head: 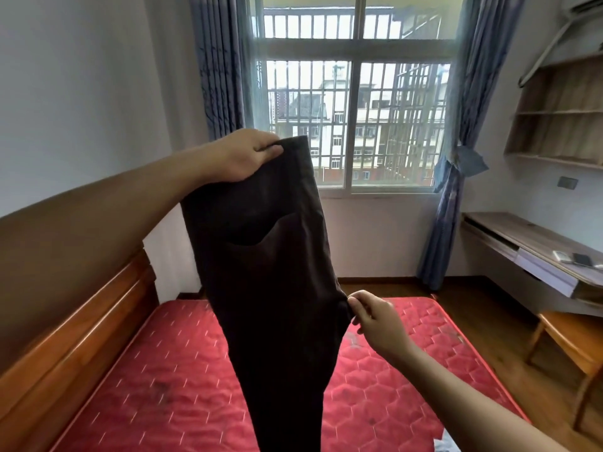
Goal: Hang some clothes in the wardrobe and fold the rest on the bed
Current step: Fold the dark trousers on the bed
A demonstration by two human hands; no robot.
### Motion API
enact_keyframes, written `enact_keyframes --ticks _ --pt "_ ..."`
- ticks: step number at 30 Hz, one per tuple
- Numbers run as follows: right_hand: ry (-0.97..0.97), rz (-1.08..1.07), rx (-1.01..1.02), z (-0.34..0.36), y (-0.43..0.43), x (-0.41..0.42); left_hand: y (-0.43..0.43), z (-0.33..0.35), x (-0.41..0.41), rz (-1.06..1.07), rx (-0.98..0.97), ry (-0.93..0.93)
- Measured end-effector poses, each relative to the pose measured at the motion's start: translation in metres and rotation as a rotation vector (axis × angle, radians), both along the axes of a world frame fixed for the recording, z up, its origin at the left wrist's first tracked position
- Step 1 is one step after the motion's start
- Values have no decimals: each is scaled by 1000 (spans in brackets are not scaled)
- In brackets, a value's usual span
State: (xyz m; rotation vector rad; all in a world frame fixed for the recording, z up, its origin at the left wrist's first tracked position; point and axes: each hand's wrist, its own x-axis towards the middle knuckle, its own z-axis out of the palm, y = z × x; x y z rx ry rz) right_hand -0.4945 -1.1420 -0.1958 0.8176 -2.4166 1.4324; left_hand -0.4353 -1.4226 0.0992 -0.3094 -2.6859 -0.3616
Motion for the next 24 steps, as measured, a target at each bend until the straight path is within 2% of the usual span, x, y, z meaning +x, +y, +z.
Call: enact_keyframes --ticks 5,9,13,18,21,24 --pt "48 -20 -4 -10 -11 4 -5 1 -4 -9 -24 35" --pt "-85 -66 -91 -11 -4 -6 -11 4 -5 -14 -32 46" --pt "-123 -84 -31 -8 6 -19 -13 2 -8 -31 5 35" --pt "-184 66 -160 1 0 -11 -11 6 -12 -37 10 62" --pt "-80 47 -12 0 -3 -9 -5 14 -12 -55 15 82" --pt "-119 68 108 6 0 -14 1 15 -11 -47 1 67"
